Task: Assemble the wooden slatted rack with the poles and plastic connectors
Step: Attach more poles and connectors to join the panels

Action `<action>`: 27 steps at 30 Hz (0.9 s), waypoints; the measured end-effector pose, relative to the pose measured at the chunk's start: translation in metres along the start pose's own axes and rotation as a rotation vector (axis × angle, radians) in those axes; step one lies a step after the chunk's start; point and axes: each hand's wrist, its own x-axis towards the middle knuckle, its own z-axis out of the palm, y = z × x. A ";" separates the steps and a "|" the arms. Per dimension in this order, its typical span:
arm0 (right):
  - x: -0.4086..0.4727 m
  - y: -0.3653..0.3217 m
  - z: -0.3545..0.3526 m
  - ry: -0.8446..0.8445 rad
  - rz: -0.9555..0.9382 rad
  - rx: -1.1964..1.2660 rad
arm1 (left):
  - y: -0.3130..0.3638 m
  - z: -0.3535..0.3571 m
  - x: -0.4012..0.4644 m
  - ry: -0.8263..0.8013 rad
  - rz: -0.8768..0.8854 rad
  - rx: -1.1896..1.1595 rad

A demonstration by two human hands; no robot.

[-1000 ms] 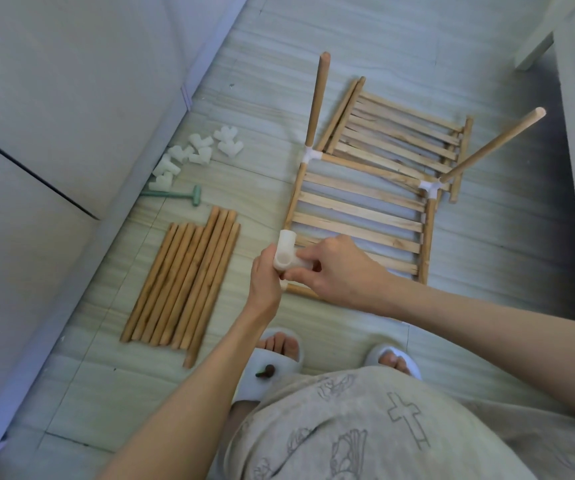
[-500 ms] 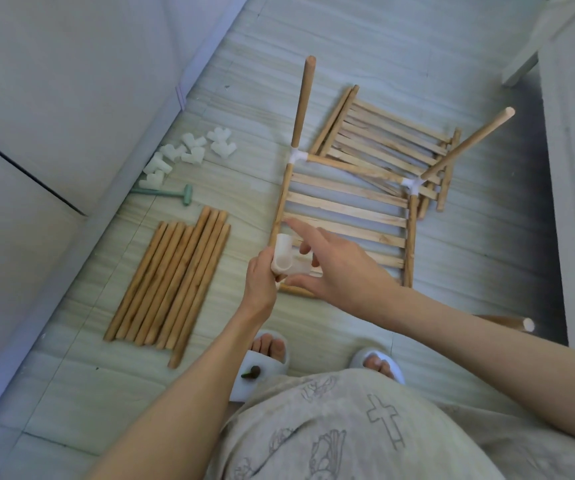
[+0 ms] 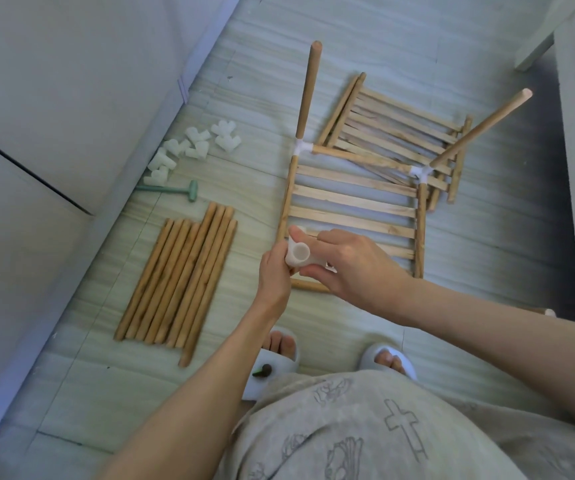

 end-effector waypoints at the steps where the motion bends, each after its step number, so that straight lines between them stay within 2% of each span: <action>1: 0.000 0.000 -0.001 -0.005 -0.006 -0.025 | 0.001 -0.001 -0.001 -0.012 0.000 0.010; 6: 0.004 0.001 -0.006 -0.001 -0.083 -0.221 | 0.011 -0.005 -0.007 -0.061 -0.025 0.076; 9: 0.006 0.005 -0.016 -0.088 -0.123 -0.175 | 0.017 -0.008 -0.011 -0.070 -0.084 0.101; 12: 0.003 -0.003 -0.031 -0.300 0.020 -0.106 | 0.024 -0.021 -0.014 -0.100 -0.123 0.114; 15: -0.016 -0.001 -0.043 -0.415 0.166 -0.125 | 0.041 -0.034 -0.023 -0.160 -0.103 0.117; 19: -0.039 0.019 -0.061 -0.476 0.404 -0.101 | 0.075 -0.034 -0.031 -0.248 0.013 0.205; 22: -0.050 0.030 -0.071 -0.471 0.523 -0.045 | 0.109 -0.019 -0.025 -0.237 0.156 0.357; 24: -0.053 0.038 -0.076 -0.454 0.582 0.019 | 0.131 -0.003 -0.016 -0.259 0.236 0.502; 27: -0.050 0.057 -0.087 -0.430 0.614 0.049 | 0.155 0.029 0.002 -0.376 0.310 0.819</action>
